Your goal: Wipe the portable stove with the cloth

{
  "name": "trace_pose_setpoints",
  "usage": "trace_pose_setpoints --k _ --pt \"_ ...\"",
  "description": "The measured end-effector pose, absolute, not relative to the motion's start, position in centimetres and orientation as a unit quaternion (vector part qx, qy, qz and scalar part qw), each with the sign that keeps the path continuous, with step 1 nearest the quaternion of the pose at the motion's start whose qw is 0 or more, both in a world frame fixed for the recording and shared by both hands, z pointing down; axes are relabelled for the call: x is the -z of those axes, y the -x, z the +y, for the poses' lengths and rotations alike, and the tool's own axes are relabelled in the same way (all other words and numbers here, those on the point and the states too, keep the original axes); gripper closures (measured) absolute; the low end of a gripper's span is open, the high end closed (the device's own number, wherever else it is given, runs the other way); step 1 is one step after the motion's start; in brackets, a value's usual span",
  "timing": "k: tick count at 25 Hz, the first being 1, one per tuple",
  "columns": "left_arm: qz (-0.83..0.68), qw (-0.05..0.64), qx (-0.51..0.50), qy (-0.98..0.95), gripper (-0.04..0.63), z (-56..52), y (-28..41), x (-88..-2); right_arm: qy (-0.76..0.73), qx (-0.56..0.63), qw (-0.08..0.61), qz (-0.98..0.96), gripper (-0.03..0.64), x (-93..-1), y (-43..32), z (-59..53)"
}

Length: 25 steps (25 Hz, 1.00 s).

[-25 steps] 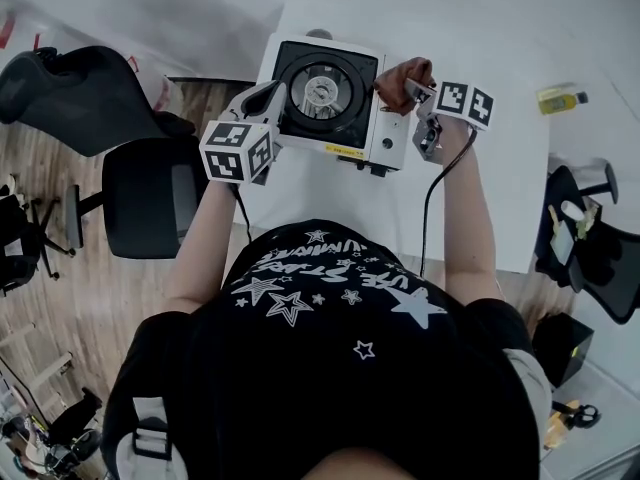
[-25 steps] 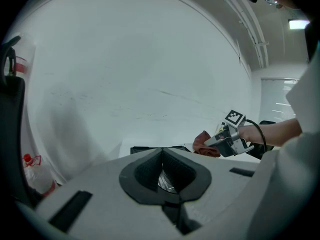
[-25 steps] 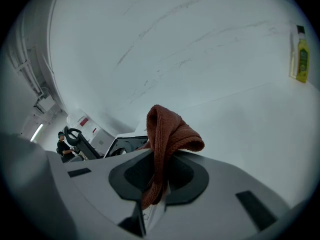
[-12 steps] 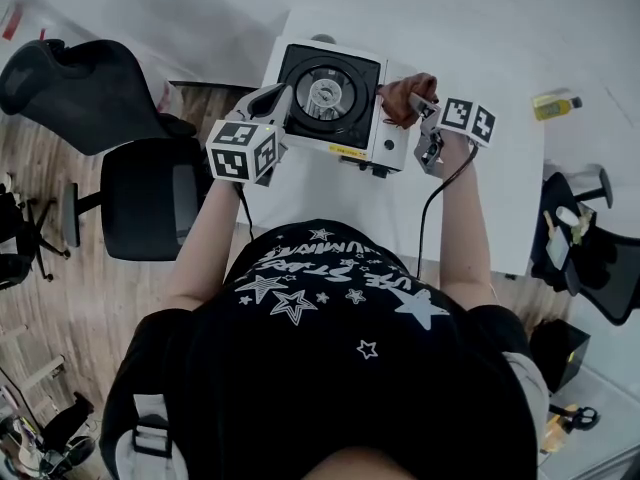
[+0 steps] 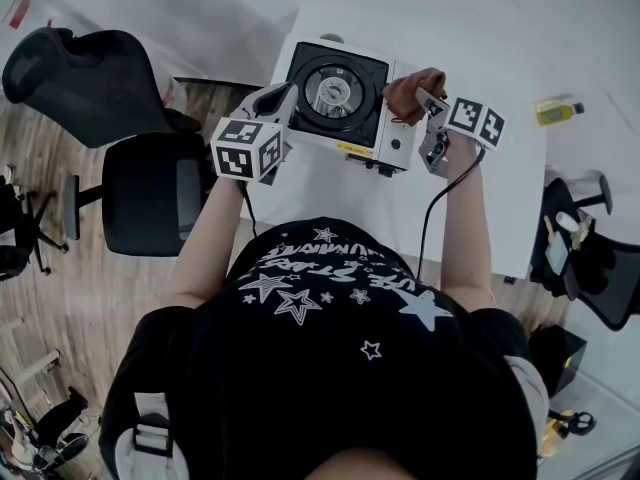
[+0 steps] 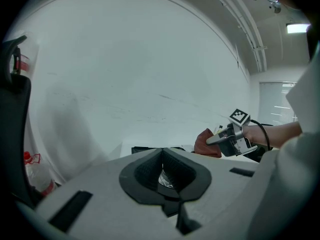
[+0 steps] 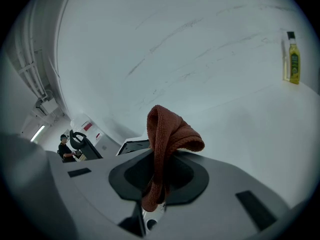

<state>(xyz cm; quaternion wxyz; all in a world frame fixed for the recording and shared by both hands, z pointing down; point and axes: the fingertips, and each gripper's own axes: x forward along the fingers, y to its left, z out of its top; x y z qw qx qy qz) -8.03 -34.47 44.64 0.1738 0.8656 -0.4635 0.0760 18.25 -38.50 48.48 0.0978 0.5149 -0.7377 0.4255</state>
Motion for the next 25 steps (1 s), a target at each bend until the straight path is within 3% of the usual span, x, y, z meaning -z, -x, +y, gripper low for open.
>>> trace_pose_setpoints --k 25 --pt "-0.506 0.187 -0.069 -0.839 0.586 -35.5 12.7 -45.3 -0.289 -0.375 0.142 -0.869 0.561 -43.6 7.2 -41.8"
